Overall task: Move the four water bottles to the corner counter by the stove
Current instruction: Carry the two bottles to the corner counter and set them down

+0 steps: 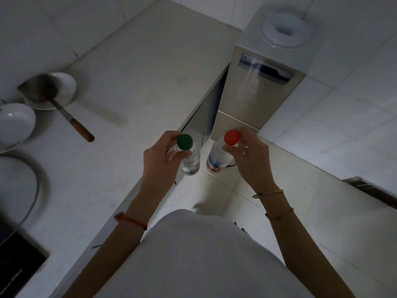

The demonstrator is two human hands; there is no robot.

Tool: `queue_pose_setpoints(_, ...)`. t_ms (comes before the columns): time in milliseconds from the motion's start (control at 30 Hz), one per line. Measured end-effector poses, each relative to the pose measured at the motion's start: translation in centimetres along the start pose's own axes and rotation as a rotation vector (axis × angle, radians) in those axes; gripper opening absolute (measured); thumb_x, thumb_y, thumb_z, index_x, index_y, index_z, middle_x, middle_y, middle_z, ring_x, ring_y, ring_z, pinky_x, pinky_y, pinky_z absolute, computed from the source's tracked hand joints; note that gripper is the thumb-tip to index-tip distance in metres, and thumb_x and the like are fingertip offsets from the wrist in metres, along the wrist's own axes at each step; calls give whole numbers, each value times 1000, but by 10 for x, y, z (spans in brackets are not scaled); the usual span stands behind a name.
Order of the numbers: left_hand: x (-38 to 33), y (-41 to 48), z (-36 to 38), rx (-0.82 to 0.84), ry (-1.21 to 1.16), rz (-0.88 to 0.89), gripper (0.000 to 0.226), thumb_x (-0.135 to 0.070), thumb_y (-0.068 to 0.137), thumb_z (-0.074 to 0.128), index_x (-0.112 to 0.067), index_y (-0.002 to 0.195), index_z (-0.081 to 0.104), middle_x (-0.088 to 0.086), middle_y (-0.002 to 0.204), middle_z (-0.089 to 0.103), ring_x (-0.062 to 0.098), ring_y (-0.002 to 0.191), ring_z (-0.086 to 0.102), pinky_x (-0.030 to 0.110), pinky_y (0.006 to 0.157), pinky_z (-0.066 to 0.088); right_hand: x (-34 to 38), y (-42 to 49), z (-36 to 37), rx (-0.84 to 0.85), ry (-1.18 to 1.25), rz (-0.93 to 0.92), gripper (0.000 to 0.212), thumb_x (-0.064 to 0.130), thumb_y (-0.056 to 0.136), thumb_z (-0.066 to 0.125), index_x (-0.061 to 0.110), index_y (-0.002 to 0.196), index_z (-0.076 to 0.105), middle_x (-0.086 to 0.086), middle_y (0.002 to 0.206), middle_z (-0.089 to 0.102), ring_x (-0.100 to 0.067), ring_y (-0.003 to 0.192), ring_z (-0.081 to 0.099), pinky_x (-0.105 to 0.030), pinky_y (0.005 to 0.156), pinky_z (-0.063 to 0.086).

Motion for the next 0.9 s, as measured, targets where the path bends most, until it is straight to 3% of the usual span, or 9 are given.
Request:
queue_pose_setpoints(167,-6,60,13,-11,-38,-8,31,-9,81,73,-9,110,63,-6,104,70,-1,99,63,1,82,45,-8,68,5,31,-13,-5,28,23,84,69,17,108,57,12,98,58,-8,88,58,-9,82,41)
queue_pose_setpoints(400,-12,128,34,-81,-23,-15,29,-10,80,74,-14,107,64,-22,97,66,-12,98,61,0,78,44,-20,150,4,120,39,-14,29,21,85,68,13,110,57,-3,105,66,-19,94,63,-33,88,54)
queue_pose_setpoints(633,-25,186,66,-216,-19,-64,30,-8,79,74,-20,104,64,-28,97,65,-12,99,61,0,79,43,-45,239,0,231,48,-98,30,24,84,70,17,110,58,1,102,65,-16,90,62,-36,86,55)
queue_pose_setpoints(767,-37,217,87,-309,-34,-120,30,-6,79,74,-16,106,64,-18,98,68,2,103,64,0,81,43,-55,290,-9,303,86,-181,27,23,84,69,18,108,58,3,102,65,-14,93,62,-37,87,55)
queue_pose_setpoints(900,-45,247,104,-400,-21,-162,32,-4,79,74,-12,108,64,-12,102,69,7,103,65,-2,80,42,-62,338,-14,391,73,-249,30,24,85,69,17,112,58,0,108,66,-15,100,62,-38,92,54)
Point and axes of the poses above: each hand's wrist, its own y-axis towards the middle knuckle, its own z-axis out of the palm, x = y × z, the point moved 2 cm from there along y, towards the middle knuckle
